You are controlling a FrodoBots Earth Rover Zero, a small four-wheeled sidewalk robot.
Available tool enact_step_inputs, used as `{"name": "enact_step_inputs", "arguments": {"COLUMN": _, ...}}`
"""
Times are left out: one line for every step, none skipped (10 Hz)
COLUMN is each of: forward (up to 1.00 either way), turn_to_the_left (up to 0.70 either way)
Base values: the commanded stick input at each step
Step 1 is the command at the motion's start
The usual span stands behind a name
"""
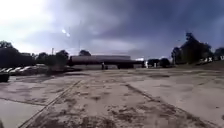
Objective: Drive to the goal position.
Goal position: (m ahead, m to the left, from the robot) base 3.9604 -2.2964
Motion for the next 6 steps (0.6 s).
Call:
{"name": "enact_step_inputs", "arguments": {"forward": 0.7, "turn_to_the_left": 0.0}}
{"name": "enact_step_inputs", "arguments": {"forward": 0.7, "turn_to_the_left": 0.0}}
{"name": "enact_step_inputs", "arguments": {"forward": 0.7, "turn_to_the_left": 0.0}}
{"name": "enact_step_inputs", "arguments": {"forward": 0.7, "turn_to_the_left": 0.0}}
{"name": "enact_step_inputs", "arguments": {"forward": 0.7, "turn_to_the_left": 0.0}}
{"name": "enact_step_inputs", "arguments": {"forward": 0.7, "turn_to_the_left": 0.0}}
